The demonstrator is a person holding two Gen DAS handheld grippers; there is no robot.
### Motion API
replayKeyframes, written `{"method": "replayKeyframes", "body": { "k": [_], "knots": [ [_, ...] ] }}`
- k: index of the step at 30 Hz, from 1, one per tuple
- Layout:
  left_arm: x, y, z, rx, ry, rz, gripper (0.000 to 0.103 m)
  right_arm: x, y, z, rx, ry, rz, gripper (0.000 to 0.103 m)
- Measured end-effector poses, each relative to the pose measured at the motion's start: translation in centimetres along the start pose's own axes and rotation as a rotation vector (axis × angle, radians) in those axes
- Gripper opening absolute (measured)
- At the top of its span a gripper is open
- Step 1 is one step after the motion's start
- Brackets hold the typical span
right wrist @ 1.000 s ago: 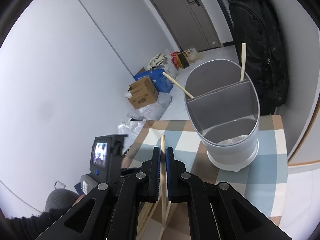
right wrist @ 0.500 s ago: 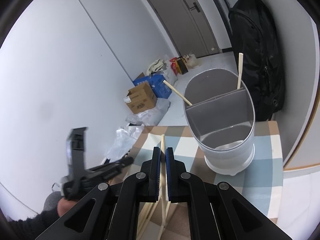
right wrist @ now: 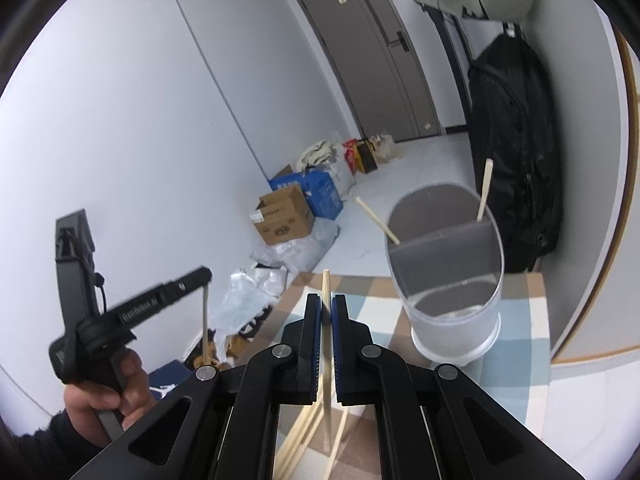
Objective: Organize utensils
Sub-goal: 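Carry both held chopsticks up toward the utensil holder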
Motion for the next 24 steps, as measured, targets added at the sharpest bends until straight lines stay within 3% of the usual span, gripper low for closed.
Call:
{"method": "replayKeyframes", "body": {
  "k": [9, 24],
  "knots": [
    [-1.0, 5.1, 5.4, 0.01, -0.093, 0.169, 0.002, -3.8, 6.1, 1.2, -0.036, -0.054, 0.081, 0.005],
    [1.2, 10.7, 12.6, 0.069, -0.186, 0.291, 0.002, -4.4, 15.3, 4.7, -0.071, -0.117, 0.176, 0.005]
  ]
}}
Point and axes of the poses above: each gripper's, at about its wrist camera, not at the fingertips, and x roughly the way its jaws point, z to its right, y to its top, the point moved 7 cm from there along x, roughly the way its jaws point, and after that the axes turned 2 degrees about -x, right-handed, at the moved point
